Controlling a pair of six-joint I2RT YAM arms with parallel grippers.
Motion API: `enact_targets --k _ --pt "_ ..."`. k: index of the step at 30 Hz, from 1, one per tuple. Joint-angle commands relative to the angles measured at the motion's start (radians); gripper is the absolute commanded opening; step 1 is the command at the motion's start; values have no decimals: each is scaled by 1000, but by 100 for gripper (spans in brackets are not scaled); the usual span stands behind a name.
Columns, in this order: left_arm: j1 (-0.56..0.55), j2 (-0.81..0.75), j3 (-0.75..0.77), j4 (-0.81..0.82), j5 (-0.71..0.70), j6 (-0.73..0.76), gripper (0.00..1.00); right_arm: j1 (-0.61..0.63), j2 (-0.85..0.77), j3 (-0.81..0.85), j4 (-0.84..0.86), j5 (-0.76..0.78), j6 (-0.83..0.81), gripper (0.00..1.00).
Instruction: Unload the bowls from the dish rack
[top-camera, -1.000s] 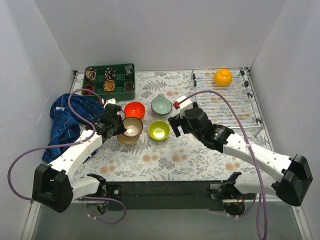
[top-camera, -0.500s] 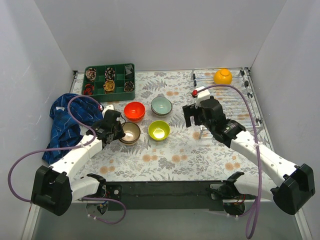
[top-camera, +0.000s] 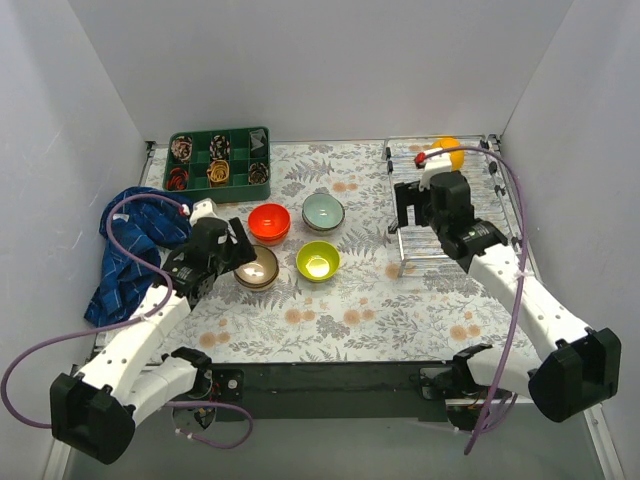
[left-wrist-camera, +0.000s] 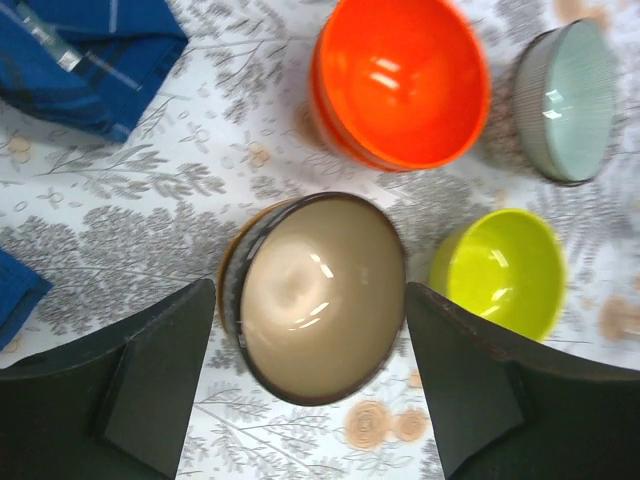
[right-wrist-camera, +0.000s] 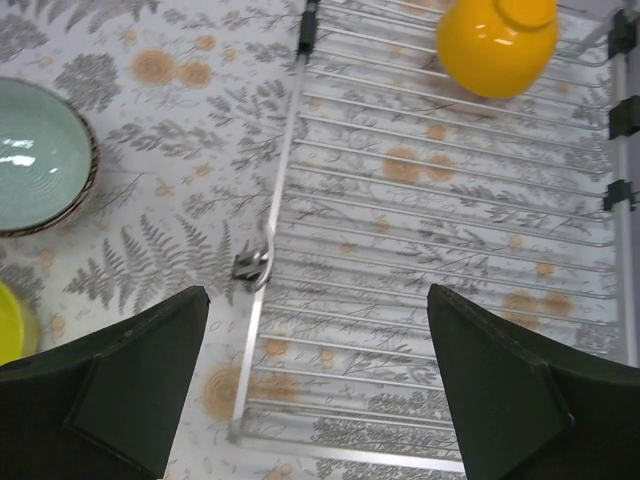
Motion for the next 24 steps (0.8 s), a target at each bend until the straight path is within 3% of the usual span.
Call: enact_targets --k 1,9,19,24 --pt "1 -66 74 -6 83 -46 76 -113 79 119 7 43 -71 99" --pt "1 -81 53 35 259 -92 77 -224 369 310 87 83 -244 98" --pt "1 -79 144 -109 246 -92 80 -265 856 692 154 115 -473 99" --pt "1 -72 174 -170 226 -96 86 -267 1030 887 154 132 -579 99"
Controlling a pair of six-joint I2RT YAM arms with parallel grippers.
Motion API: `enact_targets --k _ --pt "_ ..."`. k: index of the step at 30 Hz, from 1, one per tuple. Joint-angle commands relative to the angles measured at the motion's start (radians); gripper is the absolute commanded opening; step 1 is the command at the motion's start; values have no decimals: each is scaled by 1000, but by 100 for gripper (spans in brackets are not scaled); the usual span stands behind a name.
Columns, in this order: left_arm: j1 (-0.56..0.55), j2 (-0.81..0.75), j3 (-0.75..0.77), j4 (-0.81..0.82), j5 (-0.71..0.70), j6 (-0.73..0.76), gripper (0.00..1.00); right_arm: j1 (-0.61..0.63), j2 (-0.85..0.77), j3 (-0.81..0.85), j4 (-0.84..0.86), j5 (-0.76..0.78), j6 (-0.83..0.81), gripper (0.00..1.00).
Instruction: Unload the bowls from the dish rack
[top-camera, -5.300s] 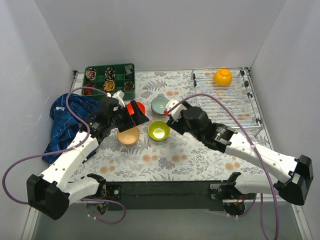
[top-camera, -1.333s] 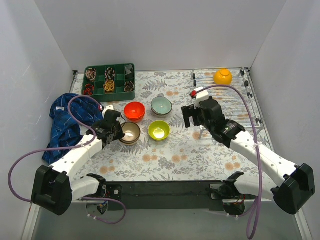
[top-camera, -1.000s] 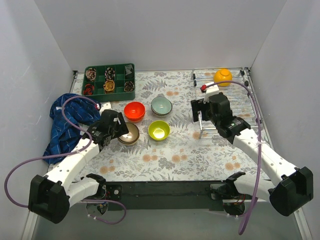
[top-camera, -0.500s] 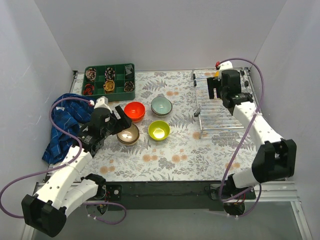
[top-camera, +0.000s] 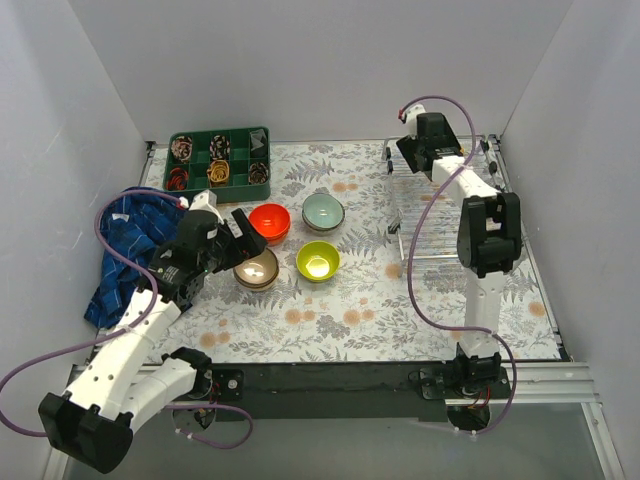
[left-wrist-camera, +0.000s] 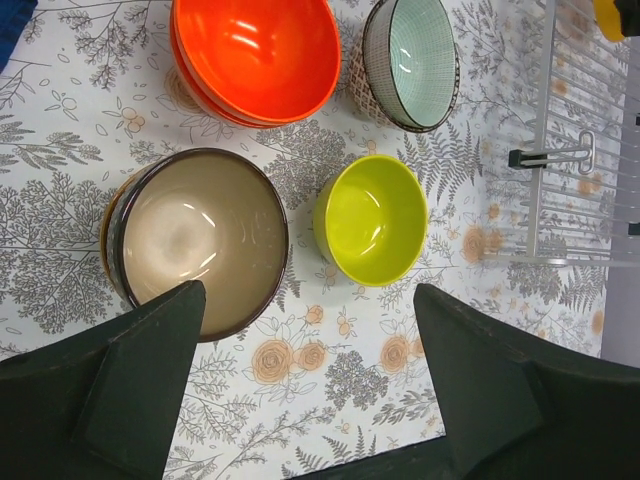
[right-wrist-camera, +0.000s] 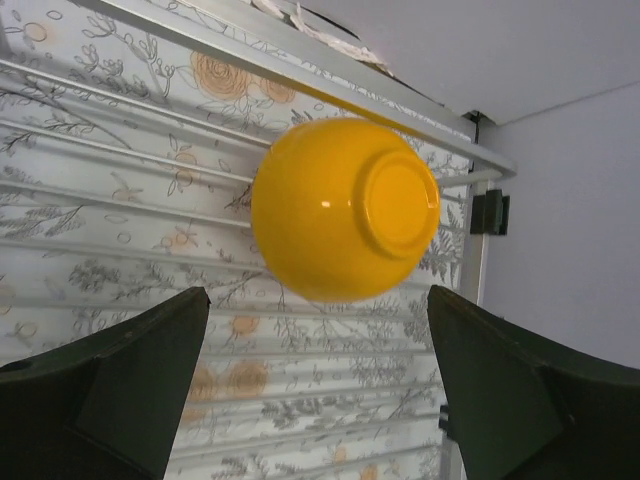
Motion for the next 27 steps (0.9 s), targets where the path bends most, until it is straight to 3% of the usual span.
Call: enact_targets --k 1,10,27 --pt "2 -2 56 -87 -12 -7 87 -5 127 165 39 40 -154 99" --pt "1 15 71 -131 -11 -17 91 -12 267 254 107 125 -308 99" --pt "2 32 77 -153 -17 -6 93 -29 347 148 266 223 -432 97"
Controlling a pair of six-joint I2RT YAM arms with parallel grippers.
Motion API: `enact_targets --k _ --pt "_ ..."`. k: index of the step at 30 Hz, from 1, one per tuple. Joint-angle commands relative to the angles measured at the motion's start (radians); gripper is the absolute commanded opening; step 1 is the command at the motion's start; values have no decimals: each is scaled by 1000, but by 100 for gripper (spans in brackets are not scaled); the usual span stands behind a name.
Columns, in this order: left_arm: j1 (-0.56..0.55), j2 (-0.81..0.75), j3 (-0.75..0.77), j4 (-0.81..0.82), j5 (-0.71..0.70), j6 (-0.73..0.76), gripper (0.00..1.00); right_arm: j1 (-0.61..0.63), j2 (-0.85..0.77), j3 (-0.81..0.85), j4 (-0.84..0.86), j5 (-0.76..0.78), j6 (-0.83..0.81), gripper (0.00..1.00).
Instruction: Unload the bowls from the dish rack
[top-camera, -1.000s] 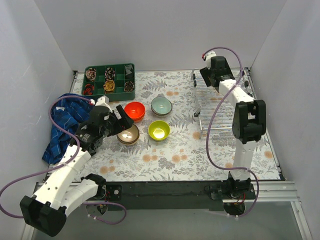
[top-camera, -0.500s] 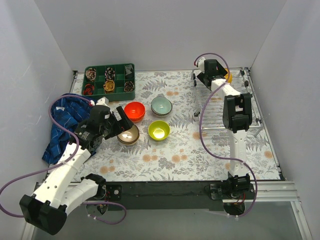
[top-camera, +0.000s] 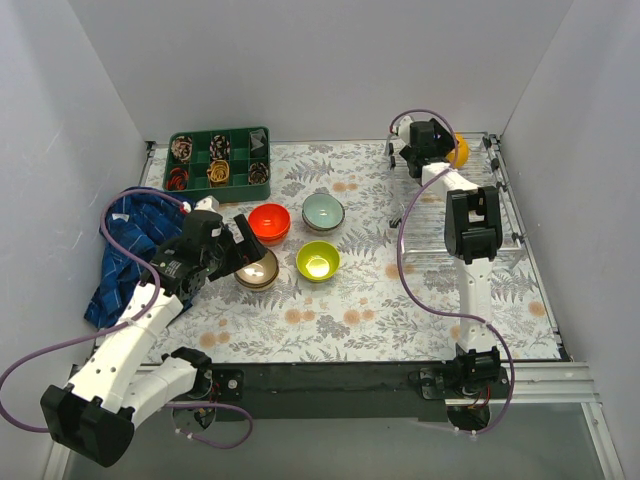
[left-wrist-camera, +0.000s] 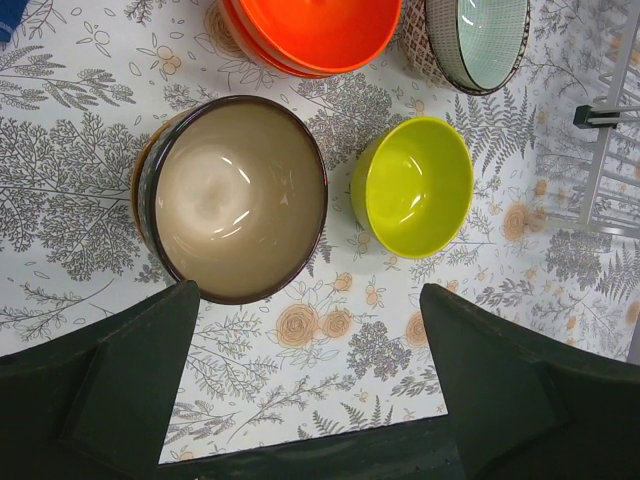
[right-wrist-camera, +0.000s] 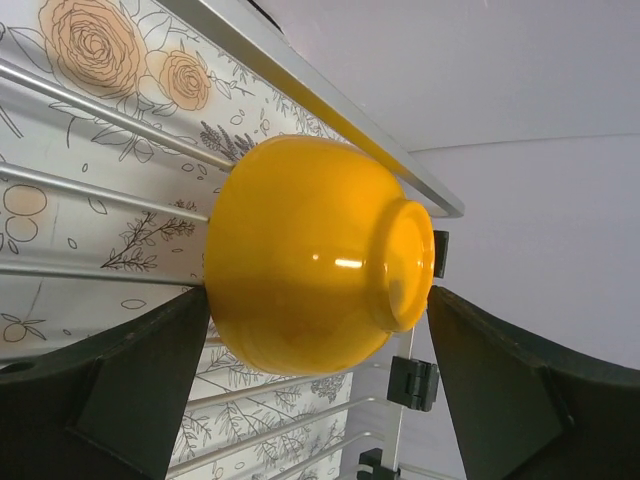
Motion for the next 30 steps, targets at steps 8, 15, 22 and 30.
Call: enact_targets --k 8,15,22,30 --pt "2 -22 48 -22 -17 12 93 -8 -18 -102 98 11 -55 60" --pt "1 -37 45 -2 -10 12 93 -2 -161 -209 112 -9 -35 39" --pt "2 -77 34 21 -11 14 93 14 -322 -349 103 -28 26 32" --pt "1 -113 3 70 -5 34 94 23 -520 -449 -38 -81 214 26"
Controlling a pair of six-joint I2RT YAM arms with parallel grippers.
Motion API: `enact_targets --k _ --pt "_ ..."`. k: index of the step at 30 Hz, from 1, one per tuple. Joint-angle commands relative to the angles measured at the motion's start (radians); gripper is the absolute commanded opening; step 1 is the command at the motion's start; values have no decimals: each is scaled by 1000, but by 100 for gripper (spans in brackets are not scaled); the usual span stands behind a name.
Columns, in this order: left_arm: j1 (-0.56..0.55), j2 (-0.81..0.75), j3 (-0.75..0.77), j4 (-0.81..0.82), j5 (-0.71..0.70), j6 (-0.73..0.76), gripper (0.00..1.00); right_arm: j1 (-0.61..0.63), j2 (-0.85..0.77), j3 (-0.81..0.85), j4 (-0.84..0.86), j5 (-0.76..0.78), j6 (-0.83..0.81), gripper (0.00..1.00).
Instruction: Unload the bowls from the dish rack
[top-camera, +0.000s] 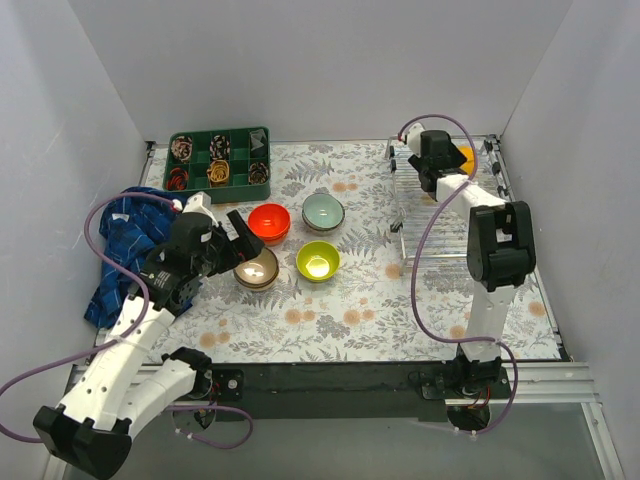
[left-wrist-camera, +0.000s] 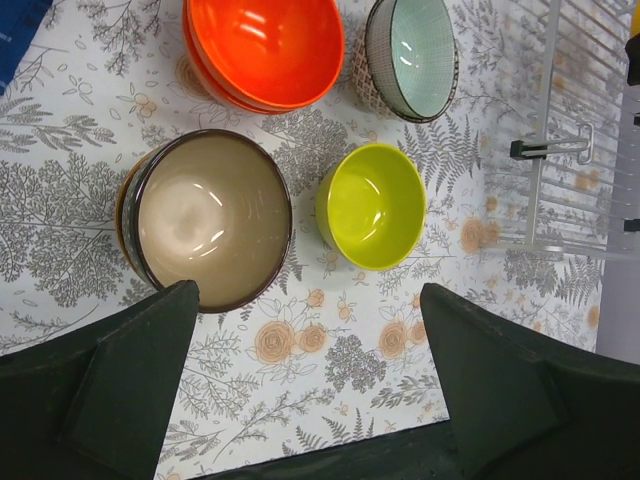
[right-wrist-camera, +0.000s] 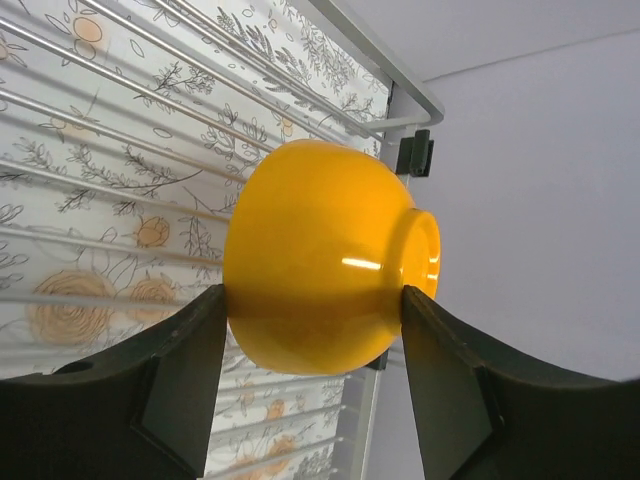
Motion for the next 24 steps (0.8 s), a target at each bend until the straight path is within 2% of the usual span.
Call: enact_targets --k 1,8,14,19,21,24 --pt "1 -31 -21 60 1 29 94 7 -161 -24 -78 -52 216 24" --pt "1 -22 -58 178 38 47 95 24 -404 -84 -296 -243 584 20" --pt "1 36 -61 281 127 73 97 56 -599 -121 -415 -452 762 21" --pt "-1 94 -51 356 193 72 97 61 -714 -161 -404 -767 995 25" --pt "-4 111 -39 377 216 67 97 73 -760 -225 -323 -903 1118 25" --pt "-8 140 -22 411 254 55 97 125 -811 -320 -186 -1005 1227 26"
